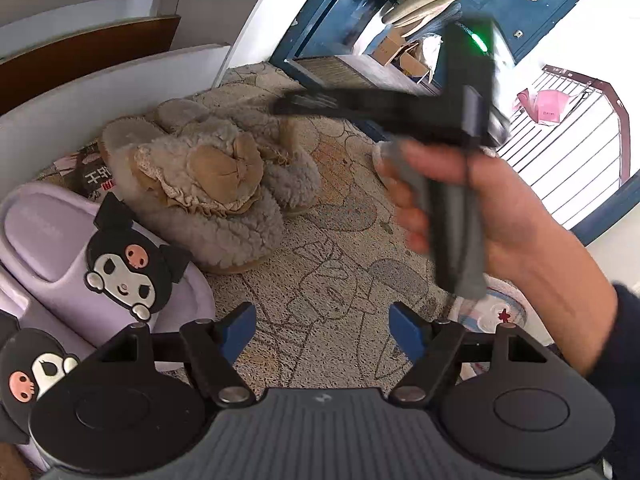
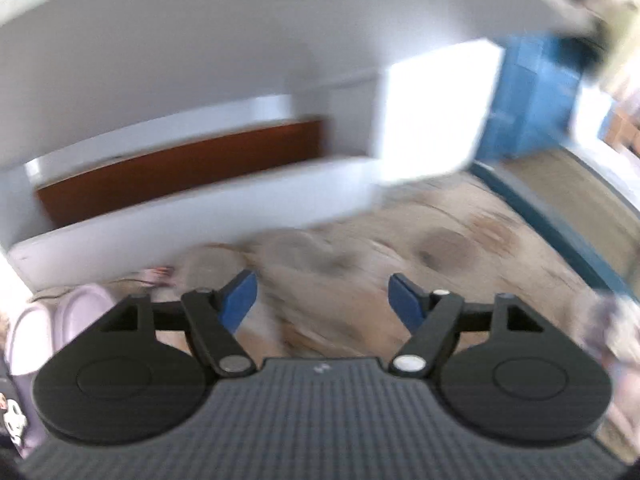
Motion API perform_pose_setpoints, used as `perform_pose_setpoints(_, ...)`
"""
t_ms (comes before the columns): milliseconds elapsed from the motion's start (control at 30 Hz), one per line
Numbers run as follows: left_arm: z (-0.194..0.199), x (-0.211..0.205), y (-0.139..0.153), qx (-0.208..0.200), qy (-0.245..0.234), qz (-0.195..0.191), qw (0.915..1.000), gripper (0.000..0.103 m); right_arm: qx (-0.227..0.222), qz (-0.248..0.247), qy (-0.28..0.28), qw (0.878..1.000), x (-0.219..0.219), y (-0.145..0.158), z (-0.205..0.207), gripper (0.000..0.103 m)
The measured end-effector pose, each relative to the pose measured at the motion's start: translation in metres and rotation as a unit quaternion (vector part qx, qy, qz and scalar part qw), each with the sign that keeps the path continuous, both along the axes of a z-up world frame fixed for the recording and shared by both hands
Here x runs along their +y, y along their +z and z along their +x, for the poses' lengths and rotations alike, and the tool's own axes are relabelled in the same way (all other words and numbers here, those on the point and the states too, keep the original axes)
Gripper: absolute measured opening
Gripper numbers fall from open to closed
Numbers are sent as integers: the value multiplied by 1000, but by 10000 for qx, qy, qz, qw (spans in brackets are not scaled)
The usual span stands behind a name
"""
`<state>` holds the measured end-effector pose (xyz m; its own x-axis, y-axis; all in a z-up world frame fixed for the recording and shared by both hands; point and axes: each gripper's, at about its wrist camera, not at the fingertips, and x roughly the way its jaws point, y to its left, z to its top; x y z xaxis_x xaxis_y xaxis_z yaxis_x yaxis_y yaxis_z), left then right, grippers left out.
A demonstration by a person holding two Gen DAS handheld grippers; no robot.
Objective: Organize scattered shoes
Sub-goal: 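Grasp the pink striped star slipper by its strap with the right tool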
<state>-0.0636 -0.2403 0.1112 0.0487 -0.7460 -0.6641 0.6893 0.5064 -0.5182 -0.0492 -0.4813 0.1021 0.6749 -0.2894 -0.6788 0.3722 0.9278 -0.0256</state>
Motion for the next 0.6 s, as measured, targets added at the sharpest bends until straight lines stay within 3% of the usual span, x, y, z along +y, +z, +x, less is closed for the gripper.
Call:
perform_pose_setpoints(67,-3,-4,-1,-1,-54,4,10000,77,95,319,-782,9964,-32,-8,-31,64)
perform_pose_setpoints(133,-4,-8,-3,21,-113,10,9999,77,47,837,-1708,9817,-70,-17,-78,59)
perform_pose_setpoints(267,-8,-14,-5,24,-179,74,9998,77,214,308,-2415,9697,-114,-20,-124,58)
perform_pose_setpoints(367,-10,-17,-5,7,-207,100,9997,78,193,347,-3018,9525,-162,-21,-145,55)
perform_pose_setpoints(467,-12,-21,-6,-25,-246,167,9996,78,262,521,-3178,9464,-204,-23,-150,49)
perform_pose_setpoints(600,-13,-24,-9,-16,-267,243,9993,78,868,756,-2953,9485,-245,-46,-125,51)
